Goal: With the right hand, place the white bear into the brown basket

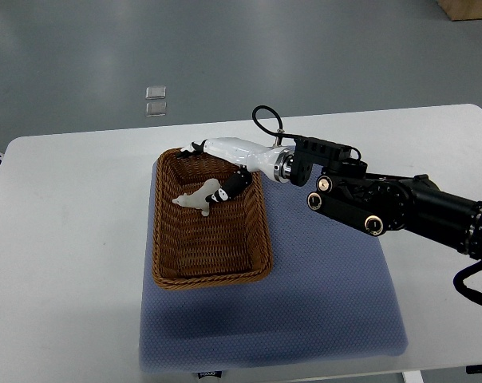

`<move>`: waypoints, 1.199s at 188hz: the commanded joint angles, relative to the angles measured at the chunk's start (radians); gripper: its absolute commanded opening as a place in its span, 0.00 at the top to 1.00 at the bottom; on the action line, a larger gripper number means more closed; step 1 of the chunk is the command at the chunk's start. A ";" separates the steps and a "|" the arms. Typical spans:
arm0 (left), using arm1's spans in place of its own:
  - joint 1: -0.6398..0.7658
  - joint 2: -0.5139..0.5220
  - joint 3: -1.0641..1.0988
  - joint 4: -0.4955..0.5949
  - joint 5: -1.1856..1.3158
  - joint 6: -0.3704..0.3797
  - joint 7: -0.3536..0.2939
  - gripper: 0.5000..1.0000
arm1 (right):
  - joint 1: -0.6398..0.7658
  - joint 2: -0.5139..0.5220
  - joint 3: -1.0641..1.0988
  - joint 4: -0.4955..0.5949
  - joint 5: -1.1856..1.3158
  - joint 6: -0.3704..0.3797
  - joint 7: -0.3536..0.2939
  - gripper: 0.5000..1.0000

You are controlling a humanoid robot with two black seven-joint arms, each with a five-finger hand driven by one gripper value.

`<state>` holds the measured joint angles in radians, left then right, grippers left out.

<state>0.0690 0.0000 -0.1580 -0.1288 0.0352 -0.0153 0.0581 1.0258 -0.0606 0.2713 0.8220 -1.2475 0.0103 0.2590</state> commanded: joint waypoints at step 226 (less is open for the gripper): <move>0.000 0.000 0.000 0.000 0.000 0.000 0.000 0.00 | -0.302 -0.236 0.454 -0.034 1.244 0.264 -0.299 0.17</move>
<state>0.0690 0.0000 -0.1580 -0.1288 0.0353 -0.0153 0.0584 0.7288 -0.2882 0.7255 0.8027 -0.0053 0.2724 -0.0397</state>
